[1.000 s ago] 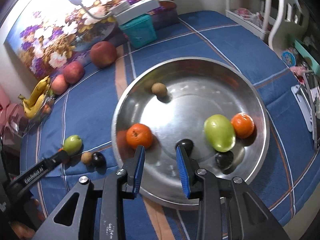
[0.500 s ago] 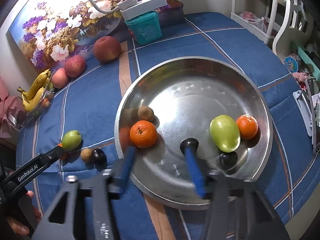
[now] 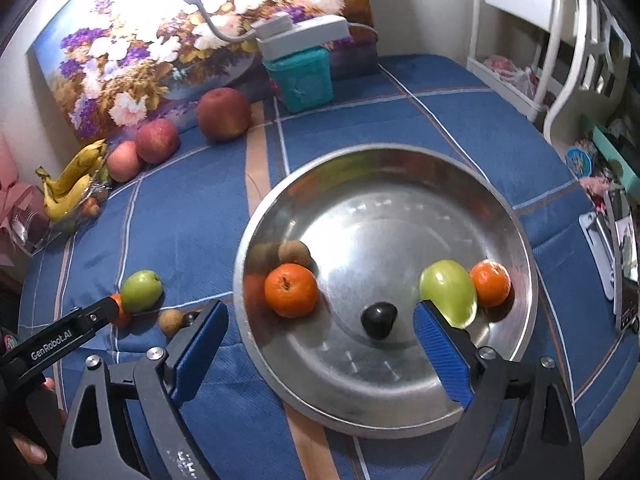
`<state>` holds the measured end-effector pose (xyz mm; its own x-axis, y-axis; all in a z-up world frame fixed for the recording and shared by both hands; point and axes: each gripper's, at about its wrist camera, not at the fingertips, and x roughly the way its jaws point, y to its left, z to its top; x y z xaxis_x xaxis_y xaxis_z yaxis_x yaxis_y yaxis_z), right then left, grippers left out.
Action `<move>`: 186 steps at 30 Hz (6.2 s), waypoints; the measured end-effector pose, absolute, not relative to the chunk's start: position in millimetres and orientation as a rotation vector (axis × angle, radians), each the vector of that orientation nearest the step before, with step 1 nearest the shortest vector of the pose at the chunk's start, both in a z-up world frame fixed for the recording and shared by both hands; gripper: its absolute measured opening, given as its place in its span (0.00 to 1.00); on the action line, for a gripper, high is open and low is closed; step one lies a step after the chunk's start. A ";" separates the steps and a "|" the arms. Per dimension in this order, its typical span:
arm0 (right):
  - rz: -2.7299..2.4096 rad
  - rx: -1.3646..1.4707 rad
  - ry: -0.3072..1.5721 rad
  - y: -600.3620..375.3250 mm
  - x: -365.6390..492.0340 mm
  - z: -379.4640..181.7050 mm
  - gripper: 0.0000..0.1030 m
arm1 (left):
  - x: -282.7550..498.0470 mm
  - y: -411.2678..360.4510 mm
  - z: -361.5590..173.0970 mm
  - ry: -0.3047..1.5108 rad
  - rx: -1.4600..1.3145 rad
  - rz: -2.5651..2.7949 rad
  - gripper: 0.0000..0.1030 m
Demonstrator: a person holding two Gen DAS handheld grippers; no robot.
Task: Organize fruits
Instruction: 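Withdraw both open tools from the plate back toward the loose fruit, then grasp another dark plum with the right tool while the left tool grasps a kiwi, then carry the plum and kiwi over the steel plate and open both tools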
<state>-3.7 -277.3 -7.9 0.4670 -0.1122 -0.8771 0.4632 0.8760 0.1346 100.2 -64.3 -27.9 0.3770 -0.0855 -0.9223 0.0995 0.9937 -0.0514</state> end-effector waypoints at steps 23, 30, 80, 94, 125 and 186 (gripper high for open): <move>0.017 0.150 1.020 -171.3 38.0 -17.9 0.91 | 115.2 -6.6 -14.4 1.112 -0.121 0.002 1.00; -0.015 0.213 1.020 -182.3 42.8 -21.6 0.91 | 115.9 -13.3 -17.9 1.127 -0.152 -0.083 1.00; 0.025 0.075 1.220 -169.4 57.4 -65.1 0.27 | 111.2 -88.9 -78.4 1.390 -0.285 -0.325 0.61; 0.016 0.126 1.218 -179.4 50.5 -59.9 0.27 | 112.3 -96.2 -84.5 1.396 -0.338 -0.384 0.61; 0.020 0.179 1.196 -184.3 40.7 -50.7 0.27 | 108.1 -102.7 -65.2 1.309 -0.294 -0.418 0.26; -0.379 0.469 1.065 -317.3 -21.4 -43.0 0.27 | 42.3 -203.4 -38.4 1.218 -0.057 -0.726 0.27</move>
